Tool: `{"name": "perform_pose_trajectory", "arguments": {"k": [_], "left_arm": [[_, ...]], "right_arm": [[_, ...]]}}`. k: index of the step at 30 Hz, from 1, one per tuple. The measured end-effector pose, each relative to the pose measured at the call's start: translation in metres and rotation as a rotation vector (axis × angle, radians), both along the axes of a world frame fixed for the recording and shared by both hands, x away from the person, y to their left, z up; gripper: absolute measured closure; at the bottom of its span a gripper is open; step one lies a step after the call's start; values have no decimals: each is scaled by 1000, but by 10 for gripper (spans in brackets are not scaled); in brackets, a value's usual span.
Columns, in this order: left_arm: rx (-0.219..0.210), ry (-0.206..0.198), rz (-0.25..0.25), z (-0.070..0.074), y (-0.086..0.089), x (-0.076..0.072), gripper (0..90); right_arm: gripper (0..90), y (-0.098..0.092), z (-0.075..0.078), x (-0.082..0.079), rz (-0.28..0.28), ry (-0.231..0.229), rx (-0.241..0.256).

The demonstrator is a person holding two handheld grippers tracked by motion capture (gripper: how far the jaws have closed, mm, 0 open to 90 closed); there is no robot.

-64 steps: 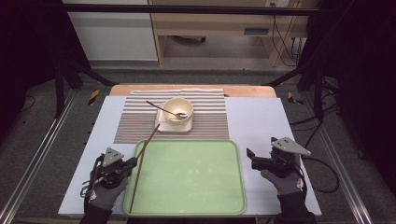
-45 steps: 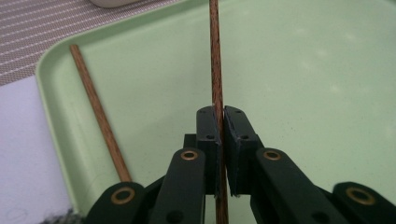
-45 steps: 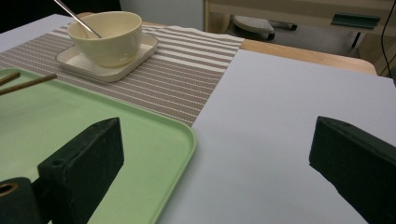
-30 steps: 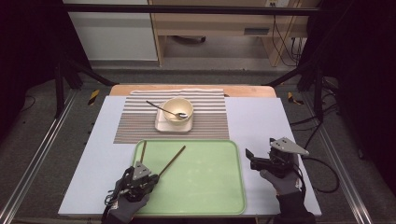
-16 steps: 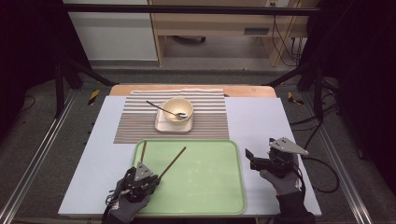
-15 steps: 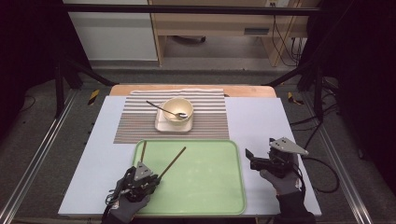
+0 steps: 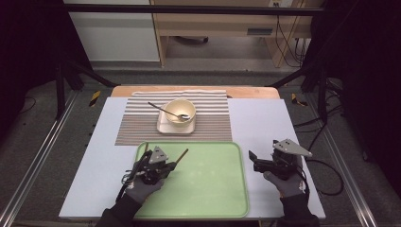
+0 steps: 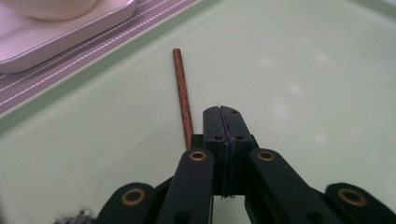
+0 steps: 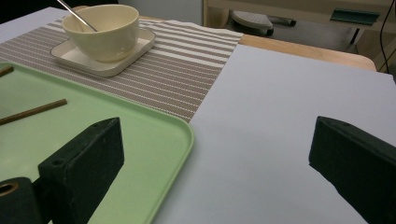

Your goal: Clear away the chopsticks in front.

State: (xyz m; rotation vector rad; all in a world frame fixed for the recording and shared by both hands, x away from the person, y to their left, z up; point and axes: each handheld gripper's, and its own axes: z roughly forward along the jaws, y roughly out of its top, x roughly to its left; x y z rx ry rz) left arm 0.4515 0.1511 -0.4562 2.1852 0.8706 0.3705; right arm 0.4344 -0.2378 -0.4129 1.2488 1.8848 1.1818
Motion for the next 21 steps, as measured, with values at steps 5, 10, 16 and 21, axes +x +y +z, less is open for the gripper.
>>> {"name": "perform_pose_trajectory", "arguments": {"k": [5, 10, 16, 21], "left_arm": [[38, 23, -7, -10, -9, 10, 894], [61, 28, 11, -13, -7, 13, 894], [65, 26, 41, -13, 3, 13, 894], [57, 31, 85, -14, 17, 13, 895]], "right_arm": [[35, 0, 0, 0, 1, -1, -2], [35, 0, 0, 0, 2, 0, -4], [35, 0, 0, 0, 2, 0, -3], [35, 1, 0, 0, 2, 1, -3]]}}
